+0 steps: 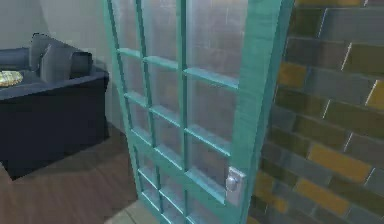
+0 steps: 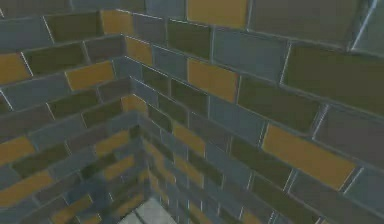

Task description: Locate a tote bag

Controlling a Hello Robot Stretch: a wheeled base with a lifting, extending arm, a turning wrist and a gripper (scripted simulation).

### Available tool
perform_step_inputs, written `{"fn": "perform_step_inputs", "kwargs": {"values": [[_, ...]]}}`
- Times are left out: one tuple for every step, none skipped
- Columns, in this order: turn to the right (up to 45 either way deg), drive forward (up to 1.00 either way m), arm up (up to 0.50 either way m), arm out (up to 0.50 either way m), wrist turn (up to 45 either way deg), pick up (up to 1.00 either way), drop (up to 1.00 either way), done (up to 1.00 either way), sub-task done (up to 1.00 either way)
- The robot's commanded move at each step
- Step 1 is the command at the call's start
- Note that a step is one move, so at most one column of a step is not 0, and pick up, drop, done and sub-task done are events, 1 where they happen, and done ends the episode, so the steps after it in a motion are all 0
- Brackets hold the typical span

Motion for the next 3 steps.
{"fn": "perform_step_inputs", "kwargs": {"values": [[-45.0, 0.00, 0.00, 0.00, 0.0, 0.00, 0.00, 0.00, 0.00], [-45.0, 0.00, 0.00, 0.00, 0.0, 0.00, 0.00, 0.00, 0.00], [-12.0, 0.00, 0.00, 0.00, 0.0, 0.00, 0.00, 0.00, 0.00]]}}
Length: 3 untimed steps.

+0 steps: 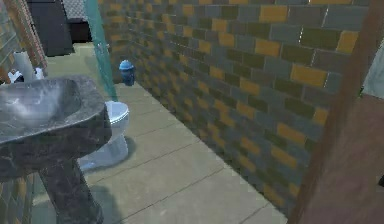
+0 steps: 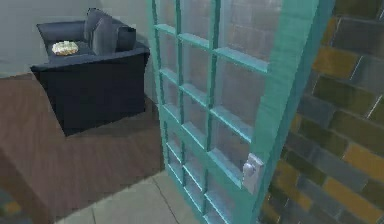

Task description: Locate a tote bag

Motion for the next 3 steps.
{"fn": "perform_step_inputs", "kwargs": {"values": [[0.0, 0.90, 0.00, 0.00, 0.0, 0.00, 0.00, 0.00, 0.00], [-6.0, 0.00, 0.00, 0.00, 0.0, 0.00, 0.00, 0.00, 0.00], [0.0, 0.95, 0.00, 0.00, 0.0, 0.00, 0.00, 0.00, 0.00]]}}
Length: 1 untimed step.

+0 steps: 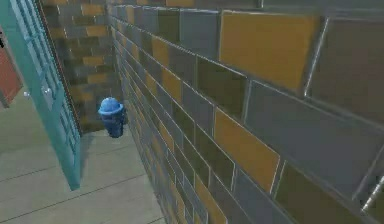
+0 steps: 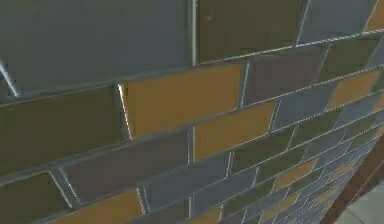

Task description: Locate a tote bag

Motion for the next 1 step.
{"fn": "perform_step_inputs", "kwargs": {"values": [[-24.0, 0.00, 0.00, 0.00, 0.0, 0.00, 0.00, 0.00, 0.00]]}}
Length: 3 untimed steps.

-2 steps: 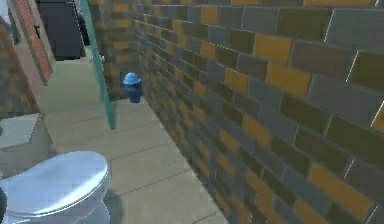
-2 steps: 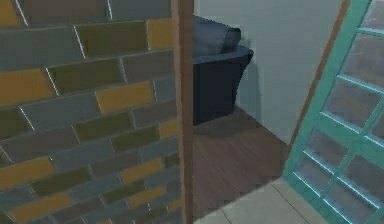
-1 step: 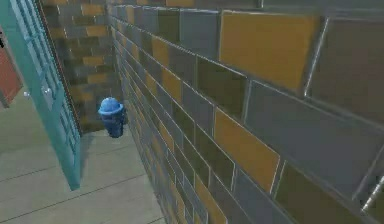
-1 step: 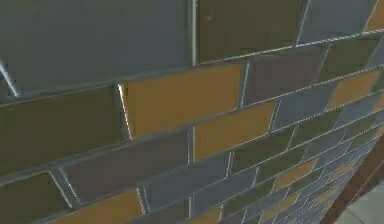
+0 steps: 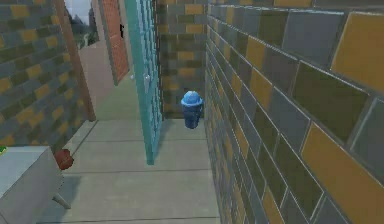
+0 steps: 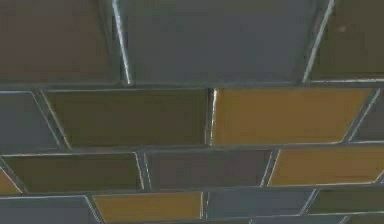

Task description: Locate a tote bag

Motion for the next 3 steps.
{"fn": "perform_step_inputs", "kwargs": {"values": [[0.0, 0.45, 0.00, 0.00, 0.0, 0.00, 0.00, 0.00, 0.00], [-36.0, 0.00, 0.00, 0.00, 0.0, 0.00, 0.00, 0.00, 0.00], [0.0, 1.00, 0.00, 0.00, 0.0, 0.00, 0.00, 0.00, 0.00]]}}
